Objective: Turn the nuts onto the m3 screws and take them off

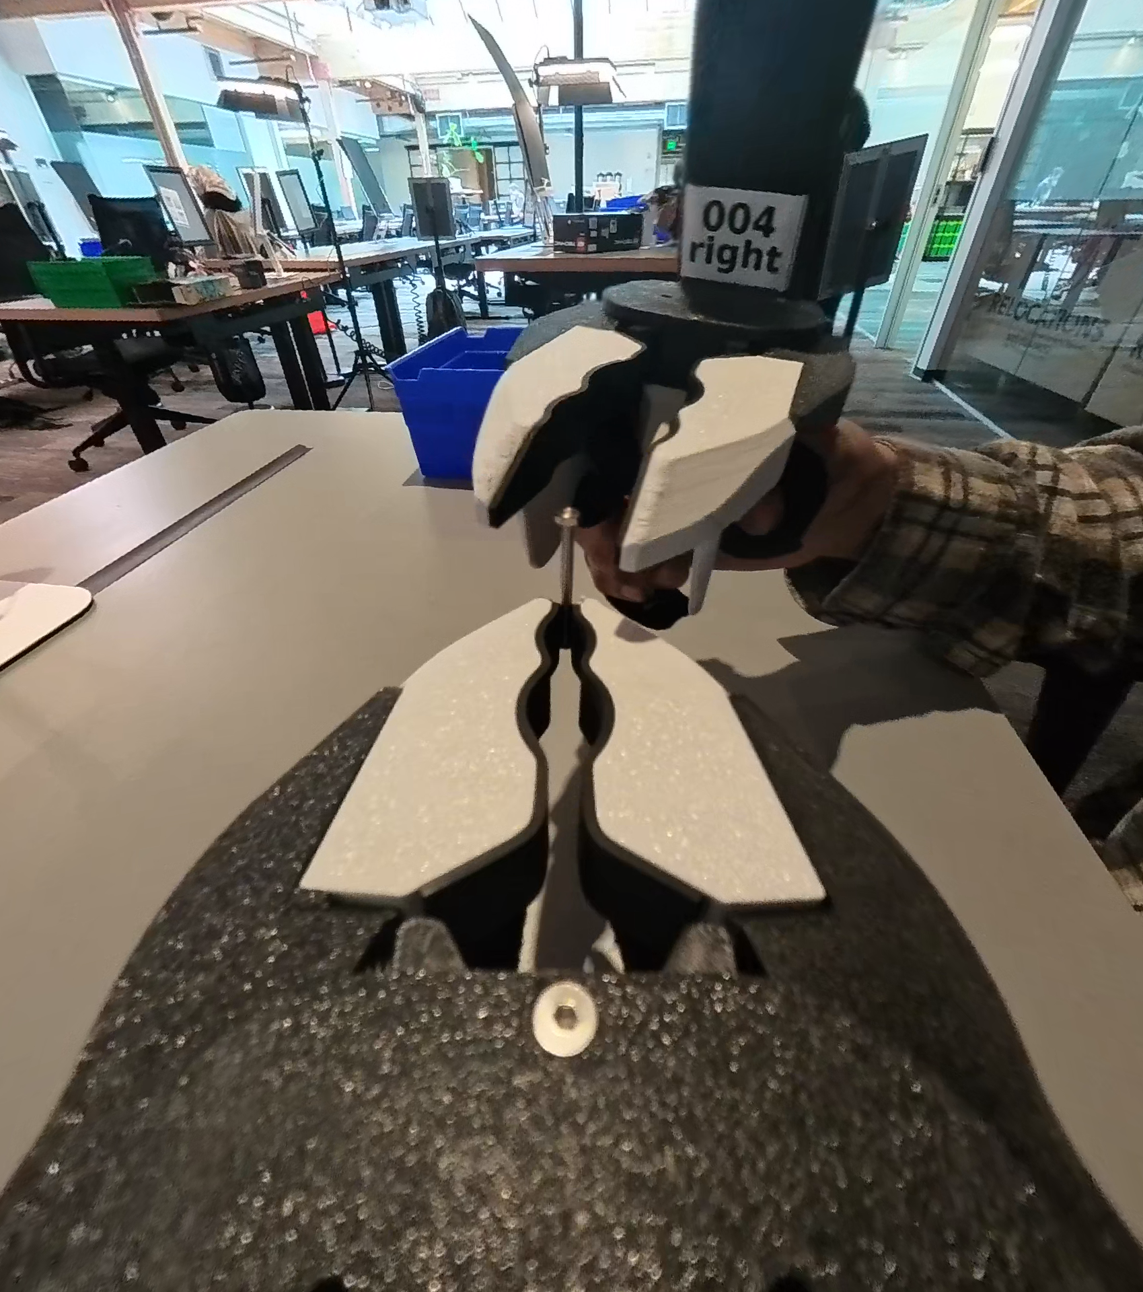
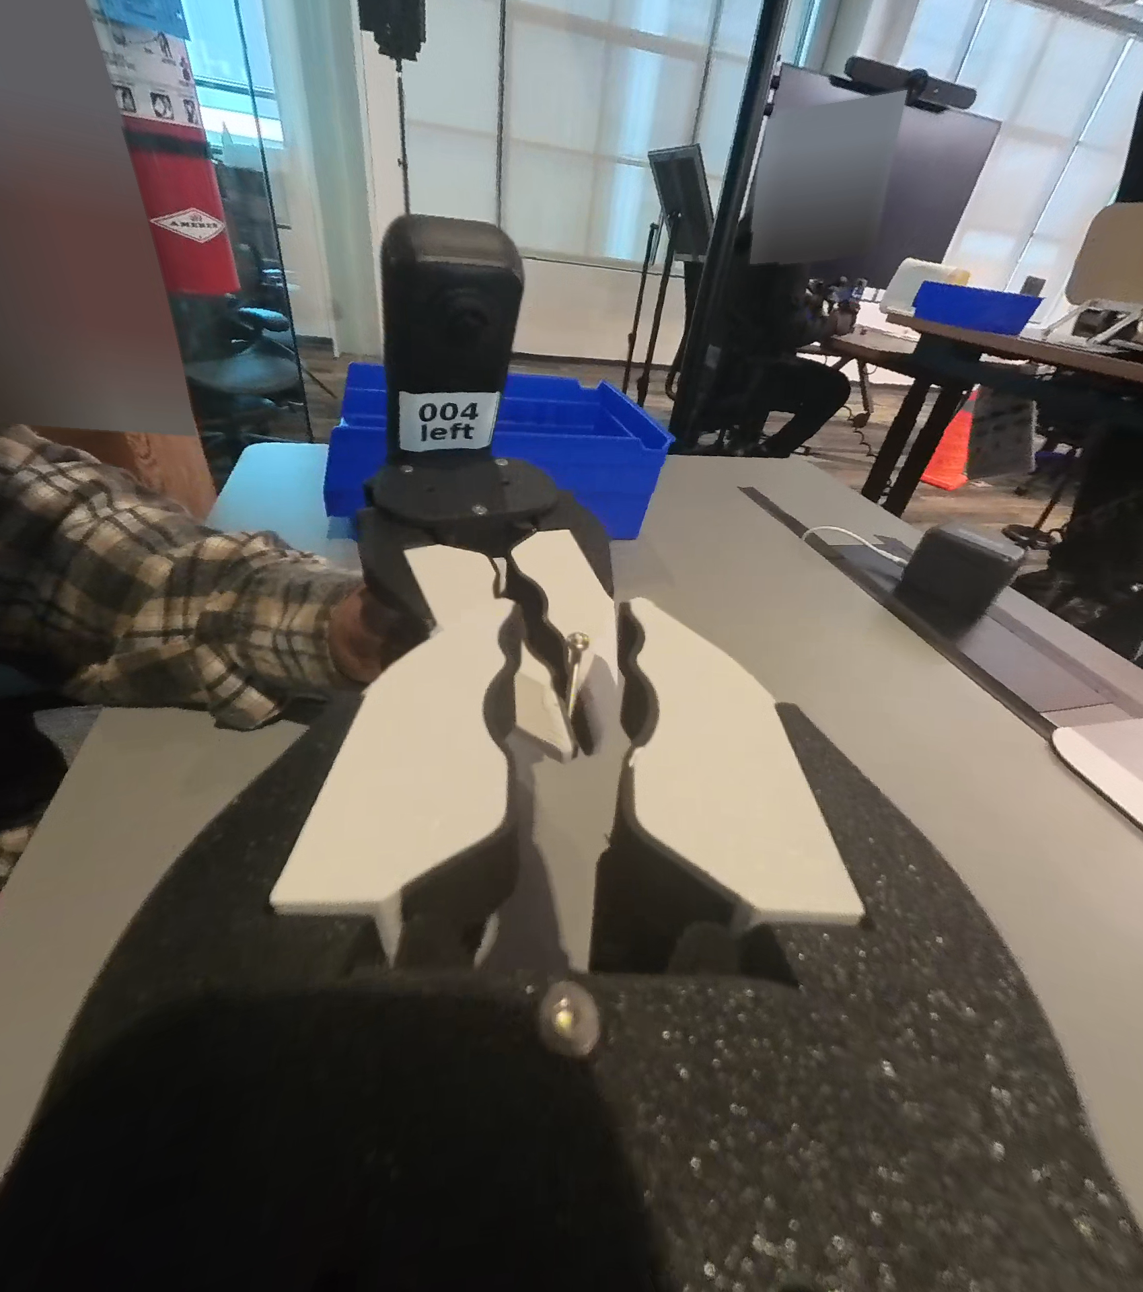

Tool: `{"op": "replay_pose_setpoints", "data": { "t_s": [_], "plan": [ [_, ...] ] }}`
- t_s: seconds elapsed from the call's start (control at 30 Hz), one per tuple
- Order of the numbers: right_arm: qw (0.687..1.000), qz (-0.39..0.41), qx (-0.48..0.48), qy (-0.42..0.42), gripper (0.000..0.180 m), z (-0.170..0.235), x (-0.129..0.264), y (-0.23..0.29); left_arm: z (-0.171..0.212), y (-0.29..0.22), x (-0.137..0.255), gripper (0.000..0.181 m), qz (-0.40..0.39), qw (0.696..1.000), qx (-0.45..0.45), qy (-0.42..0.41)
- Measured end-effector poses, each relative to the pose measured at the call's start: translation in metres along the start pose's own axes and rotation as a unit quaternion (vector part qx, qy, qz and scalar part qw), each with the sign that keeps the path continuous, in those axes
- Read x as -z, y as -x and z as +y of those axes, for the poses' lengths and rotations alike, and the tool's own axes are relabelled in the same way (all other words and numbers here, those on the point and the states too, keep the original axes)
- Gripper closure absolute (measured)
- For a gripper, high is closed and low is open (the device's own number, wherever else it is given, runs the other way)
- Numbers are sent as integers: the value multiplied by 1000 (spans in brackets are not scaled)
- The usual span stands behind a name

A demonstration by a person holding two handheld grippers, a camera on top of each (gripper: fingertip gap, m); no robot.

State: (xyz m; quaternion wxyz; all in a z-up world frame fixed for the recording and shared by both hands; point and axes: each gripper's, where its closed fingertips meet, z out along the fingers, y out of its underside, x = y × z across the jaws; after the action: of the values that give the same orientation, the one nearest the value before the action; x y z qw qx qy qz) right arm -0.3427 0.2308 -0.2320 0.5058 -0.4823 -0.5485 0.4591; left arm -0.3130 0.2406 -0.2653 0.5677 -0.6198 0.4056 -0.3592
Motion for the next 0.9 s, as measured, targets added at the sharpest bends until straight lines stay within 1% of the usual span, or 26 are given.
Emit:
{"op": "replay_pose_setpoints", "data": {
  "t_s": [0.07,0.17,0.27,0.37,0.5,0.57,0.6,0.63,0.67,0.77,0.9],
  "plan": [
    [1000,-15,-7,4,158,2,1,1,0,-1,0,179,3,1000,-1,-1],
    [1000,-21,-12,6,174,4,1,2,0,-2,-1,179,4,1000,-5,0],
    [1000,0,-16,-1,175,5,1,0,1,-1,-1,179,-6,1000,-10,6],
    [999,43,-22,-8,175,7,0,-4,2,3,-1,179,-22,1000,-14,10],
    [989,137,-48,-29,175,10,0,-11,6,8,-2,179,-50,998,-19,25],
    [982,178,-53,-32,174,13,-1,-13,9,9,-3,179,-50,998,-15,29],
    [980,188,-46,-34,163,13,-1,-14,8,8,-3,179,-46,999,-11,27],
    [979,196,-41,-39,146,11,0,-16,8,8,-3,179,-45,999,-10,26],
    [980,192,-37,-47,136,7,2,-16,8,8,-2,179,-45,999,-10,26],
    [988,138,-42,-48,118,1,4,-10,5,7,-2,179,-34,999,-3,17],
    [997,67,-33,-38,114,2,2,7,3,4,-2,179,-23,1000,-2,12]
  ]
}}
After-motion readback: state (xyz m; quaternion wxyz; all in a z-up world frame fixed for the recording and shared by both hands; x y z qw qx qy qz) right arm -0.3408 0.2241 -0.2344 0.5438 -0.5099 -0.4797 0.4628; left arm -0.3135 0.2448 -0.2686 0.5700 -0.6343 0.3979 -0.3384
